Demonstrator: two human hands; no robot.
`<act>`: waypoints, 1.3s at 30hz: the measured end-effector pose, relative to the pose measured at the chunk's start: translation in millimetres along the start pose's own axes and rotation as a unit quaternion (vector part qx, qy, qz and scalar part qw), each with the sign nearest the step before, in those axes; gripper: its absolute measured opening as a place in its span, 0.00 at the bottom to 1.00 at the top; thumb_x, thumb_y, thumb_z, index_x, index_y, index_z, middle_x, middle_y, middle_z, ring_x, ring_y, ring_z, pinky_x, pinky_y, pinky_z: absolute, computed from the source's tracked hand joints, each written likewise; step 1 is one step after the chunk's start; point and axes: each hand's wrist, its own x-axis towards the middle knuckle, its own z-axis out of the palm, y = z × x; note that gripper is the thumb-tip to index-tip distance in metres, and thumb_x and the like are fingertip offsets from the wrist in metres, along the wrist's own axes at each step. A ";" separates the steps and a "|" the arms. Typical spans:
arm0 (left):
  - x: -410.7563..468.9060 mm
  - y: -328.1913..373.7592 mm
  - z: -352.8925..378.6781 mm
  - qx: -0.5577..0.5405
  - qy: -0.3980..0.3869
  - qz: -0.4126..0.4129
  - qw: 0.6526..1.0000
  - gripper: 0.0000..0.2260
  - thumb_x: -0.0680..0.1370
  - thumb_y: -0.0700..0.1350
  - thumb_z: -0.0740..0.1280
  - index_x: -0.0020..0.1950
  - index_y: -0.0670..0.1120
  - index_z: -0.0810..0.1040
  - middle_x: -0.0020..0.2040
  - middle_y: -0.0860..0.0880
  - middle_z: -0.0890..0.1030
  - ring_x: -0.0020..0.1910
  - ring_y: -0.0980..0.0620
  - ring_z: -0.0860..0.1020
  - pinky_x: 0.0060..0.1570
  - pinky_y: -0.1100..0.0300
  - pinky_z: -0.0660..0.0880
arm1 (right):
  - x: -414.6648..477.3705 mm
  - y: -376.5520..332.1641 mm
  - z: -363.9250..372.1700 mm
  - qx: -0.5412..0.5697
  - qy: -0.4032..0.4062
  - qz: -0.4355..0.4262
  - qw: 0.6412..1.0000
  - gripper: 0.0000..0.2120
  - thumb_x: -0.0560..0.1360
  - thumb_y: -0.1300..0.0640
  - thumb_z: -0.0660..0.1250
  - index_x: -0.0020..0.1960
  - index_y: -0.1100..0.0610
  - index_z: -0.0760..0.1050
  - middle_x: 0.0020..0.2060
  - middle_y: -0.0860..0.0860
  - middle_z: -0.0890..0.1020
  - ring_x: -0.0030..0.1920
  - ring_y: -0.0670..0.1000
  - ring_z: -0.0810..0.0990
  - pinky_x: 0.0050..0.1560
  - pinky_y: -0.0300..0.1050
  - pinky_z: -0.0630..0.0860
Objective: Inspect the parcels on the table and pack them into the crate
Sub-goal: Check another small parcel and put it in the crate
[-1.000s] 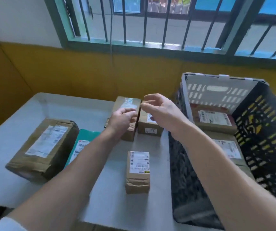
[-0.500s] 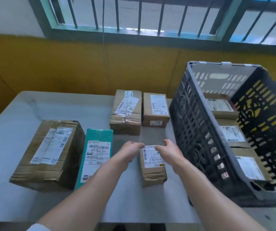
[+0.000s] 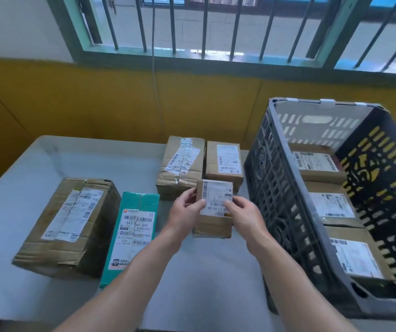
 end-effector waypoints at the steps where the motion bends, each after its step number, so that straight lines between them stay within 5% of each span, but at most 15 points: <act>1: -2.1 6.7 -1.0 -0.002 -0.002 0.028 1.000 0.16 0.81 0.44 0.69 0.69 0.53 0.76 0.62 0.49 0.80 0.58 0.55 0.81 0.54 0.57 0.81 | -2.2 -7.0 -2.2 0.037 0.003 -0.015 0.999 0.07 0.81 0.53 0.65 0.48 0.47 0.82 0.45 0.41 0.87 0.51 0.47 0.85 0.55 0.51 0.80; 3: -7.3 19.9 -3.9 -0.005 -0.017 0.074 0.997 0.24 0.77 0.47 0.72 0.73 0.57 0.74 0.69 0.46 0.75 0.66 0.48 0.77 0.62 0.49 0.79 | -6.3 -19.9 -5.9 0.099 0.000 -0.035 0.994 0.06 0.81 0.55 0.66 0.50 0.49 0.83 0.46 0.43 0.88 0.51 0.47 0.86 0.57 0.51 0.81; 6: -13.5 33.8 -7.9 -0.059 -0.064 0.109 0.990 0.28 0.71 0.49 0.71 0.70 0.63 0.74 0.66 0.50 0.80 0.62 0.50 0.81 0.51 0.57 0.82 | -10.8 -31.8 -8.4 0.144 0.003 -0.062 0.988 0.11 0.80 0.53 0.68 0.61 0.54 0.81 0.53 0.47 0.87 0.55 0.49 0.85 0.60 0.53 0.81; 8: -14.9 38.7 -8.5 -0.094 -0.071 0.125 0.985 0.29 0.71 0.46 0.71 0.71 0.63 0.72 0.62 0.52 0.84 0.60 0.51 0.83 0.53 0.56 0.82 | -13.1 -38.1 -9.1 0.168 0.005 -0.081 0.982 0.16 0.80 0.51 0.70 0.66 0.54 0.79 0.57 0.49 0.85 0.58 0.49 0.84 0.62 0.54 0.80; 11: -16.8 43.4 -7.4 -0.126 -0.056 0.137 0.981 0.31 0.73 0.47 0.71 0.75 0.61 0.69 0.64 0.51 0.83 0.63 0.48 0.81 0.61 0.48 0.79 | -17.1 -44.1 -8.7 0.191 -0.033 -0.116 0.974 0.18 0.79 0.50 0.70 0.69 0.49 0.76 0.61 0.47 0.84 0.59 0.47 0.83 0.64 0.52 0.79; 17: -22.0 55.2 1.8 -0.136 -0.074 0.176 0.972 0.27 0.77 0.51 0.68 0.76 0.63 0.67 0.67 0.53 0.81 0.64 0.49 0.81 0.61 0.50 0.79 | -19.5 -47.4 -6.4 0.237 -0.123 -0.157 0.951 0.33 0.76 0.44 0.72 0.77 0.42 0.64 0.68 0.46 0.80 0.67 0.49 0.79 0.72 0.58 0.72; 21: -26.9 58.7 6.6 -0.160 -0.075 0.186 0.966 0.26 0.80 0.47 0.67 0.77 0.60 0.66 0.67 0.53 0.81 0.64 0.50 0.80 0.61 0.54 0.80 | -20.9 -48.9 -3.5 0.273 -0.105 -0.173 0.940 0.27 0.81 0.53 0.68 0.77 0.43 0.65 0.68 0.49 0.80 0.67 0.51 0.79 0.70 0.57 0.74; 27: -33.1 59.5 8.8 -0.188 -0.048 0.198 0.961 0.24 0.81 0.38 0.65 0.74 0.56 0.68 0.65 0.49 0.82 0.63 0.49 0.82 0.61 0.54 0.80 | -23.0 -45.5 -1.1 0.270 -0.090 -0.196 0.938 0.23 0.78 0.51 0.71 0.68 0.35 0.69 0.60 0.41 0.84 0.62 0.46 0.82 0.52 0.37 0.80; 33: -37.9 58.2 7.5 -0.158 -0.083 0.206 0.962 0.29 0.78 0.43 0.67 0.78 0.55 0.65 0.68 0.50 0.80 0.66 0.49 0.80 0.62 0.56 0.79 | -24.9 -39.7 -4.6 0.256 -0.123 -0.215 0.934 0.36 0.73 0.50 0.72 0.77 0.41 0.63 0.64 0.47 0.82 0.65 0.49 0.81 0.64 0.47 0.79; 39: -36.7 57.8 5.2 -0.153 -0.094 0.218 0.959 0.29 0.80 0.38 0.67 0.79 0.55 0.64 0.69 0.49 0.80 0.67 0.49 0.79 0.61 0.57 0.79 | -27.6 -43.3 -8.8 0.250 -0.128 -0.213 0.936 0.35 0.74 0.49 0.71 0.78 0.41 0.63 0.65 0.47 0.81 0.66 0.50 0.80 0.69 0.52 0.75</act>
